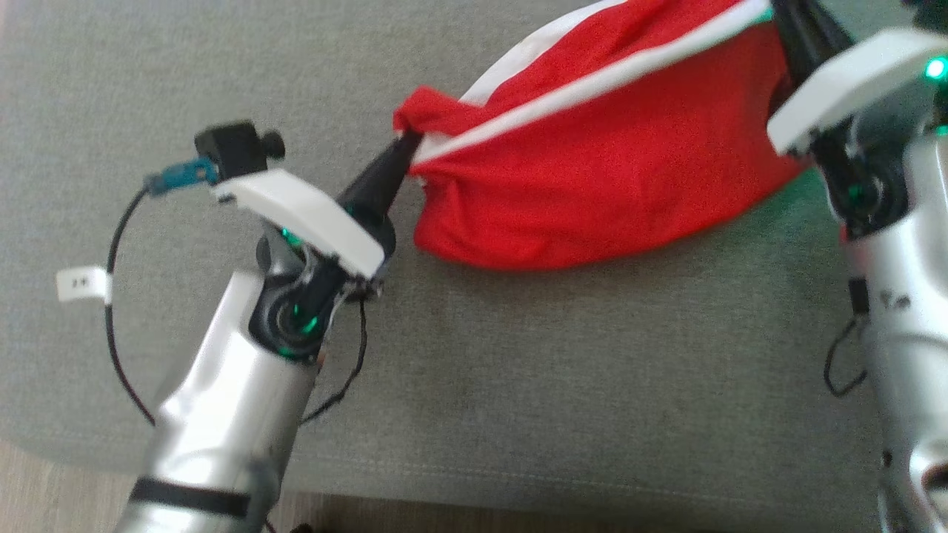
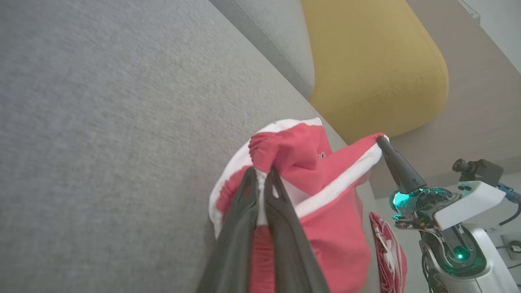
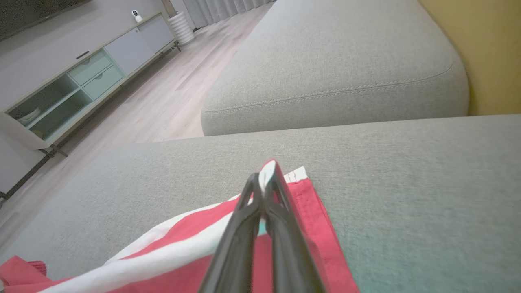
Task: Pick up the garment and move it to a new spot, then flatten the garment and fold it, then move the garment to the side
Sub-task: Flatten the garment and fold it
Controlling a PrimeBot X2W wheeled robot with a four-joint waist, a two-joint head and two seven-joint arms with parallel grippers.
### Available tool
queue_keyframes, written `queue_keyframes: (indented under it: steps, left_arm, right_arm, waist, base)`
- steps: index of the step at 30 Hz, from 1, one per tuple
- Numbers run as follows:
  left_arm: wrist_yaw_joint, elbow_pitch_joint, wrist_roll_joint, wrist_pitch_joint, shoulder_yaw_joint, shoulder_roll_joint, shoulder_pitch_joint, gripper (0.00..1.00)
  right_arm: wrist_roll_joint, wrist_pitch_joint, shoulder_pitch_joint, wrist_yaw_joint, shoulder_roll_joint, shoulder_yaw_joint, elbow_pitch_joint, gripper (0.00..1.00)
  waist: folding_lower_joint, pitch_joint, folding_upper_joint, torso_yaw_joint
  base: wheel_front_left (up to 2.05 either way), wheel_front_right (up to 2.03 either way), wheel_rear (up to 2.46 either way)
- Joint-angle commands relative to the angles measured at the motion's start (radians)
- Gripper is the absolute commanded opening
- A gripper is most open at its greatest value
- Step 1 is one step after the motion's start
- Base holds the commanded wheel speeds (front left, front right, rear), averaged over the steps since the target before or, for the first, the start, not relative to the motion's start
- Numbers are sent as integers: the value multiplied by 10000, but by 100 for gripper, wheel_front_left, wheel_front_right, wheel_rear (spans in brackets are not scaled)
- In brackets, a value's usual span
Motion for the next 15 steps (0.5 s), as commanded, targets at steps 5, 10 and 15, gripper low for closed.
queue_keyframes:
  steps: [5,10,15]
  left_arm:
    - [-181,967,-418,-297,316,2,-1350,0]
    - [-249,1882,-481,-634,-66,-70,-1972,47]
    - [-268,2325,-124,-1286,-571,-40,-1945,100]
  right_arm:
    - [303,-810,-1486,-7,-74,566,1397,0]
    - [549,-1647,-2173,-7,37,1237,2652,40]
    - [641,-2969,-2203,-7,-15,2016,3038,100]
  waist:
    - [0,442,0,315]
    - [0,517,0,271]
    - [0,443,0,168]
  base:
    - [0,0,0]
    - [0,0,0]
    - [0,0,0]
